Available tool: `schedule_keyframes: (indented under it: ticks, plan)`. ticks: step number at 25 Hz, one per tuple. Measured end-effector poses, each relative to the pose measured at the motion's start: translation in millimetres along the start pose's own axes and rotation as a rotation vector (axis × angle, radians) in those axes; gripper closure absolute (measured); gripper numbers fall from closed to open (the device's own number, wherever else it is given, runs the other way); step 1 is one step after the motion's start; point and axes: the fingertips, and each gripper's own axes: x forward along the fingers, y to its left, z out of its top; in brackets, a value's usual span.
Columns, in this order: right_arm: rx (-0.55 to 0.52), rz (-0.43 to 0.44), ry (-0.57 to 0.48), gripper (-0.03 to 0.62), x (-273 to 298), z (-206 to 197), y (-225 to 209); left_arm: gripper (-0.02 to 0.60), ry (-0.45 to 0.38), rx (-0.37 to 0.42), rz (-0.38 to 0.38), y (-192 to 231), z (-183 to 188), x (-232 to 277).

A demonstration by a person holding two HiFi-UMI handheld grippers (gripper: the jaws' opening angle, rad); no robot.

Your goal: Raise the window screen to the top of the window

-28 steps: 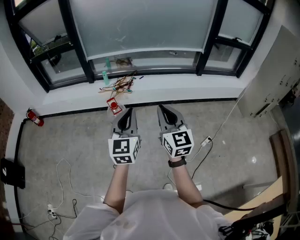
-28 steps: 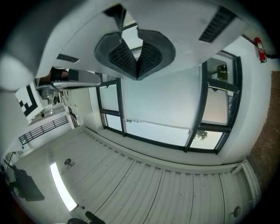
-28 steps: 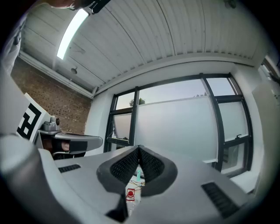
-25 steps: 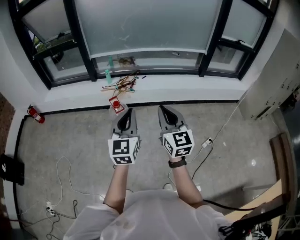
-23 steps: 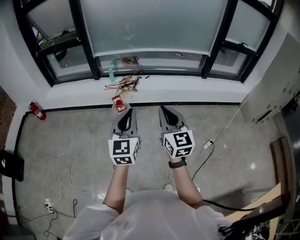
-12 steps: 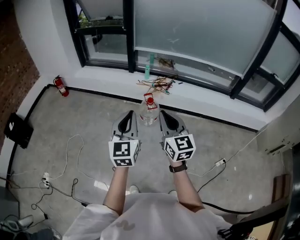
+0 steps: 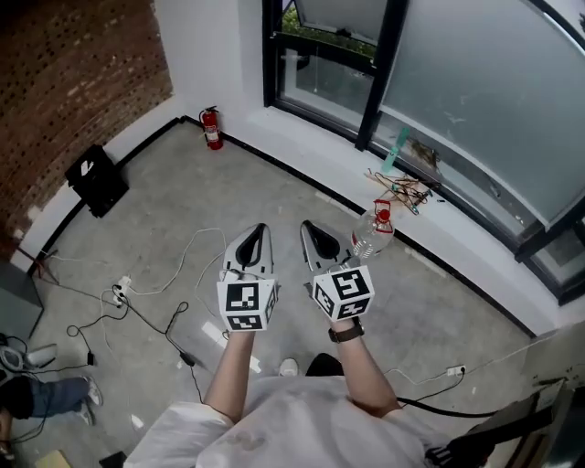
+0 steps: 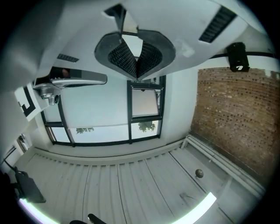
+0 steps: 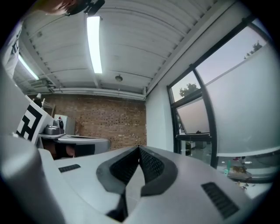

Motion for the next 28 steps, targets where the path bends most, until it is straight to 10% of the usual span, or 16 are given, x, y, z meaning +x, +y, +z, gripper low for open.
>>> schedule_keyframes:
  ticks: [14, 28]
  plan:
    - [0.087, 0.209, 0.040, 0.592, 252.7, -29.7, 96.8, 0.580, 0.047, -0.014, 0.337, 238.3, -33.5, 20.6]
    - [0.172, 0.320, 0.034, 0.592, 505.0, -11.2, 80.1, 0.580, 0.005, 0.010, 0.386, 421.7, -14.0, 181.5]
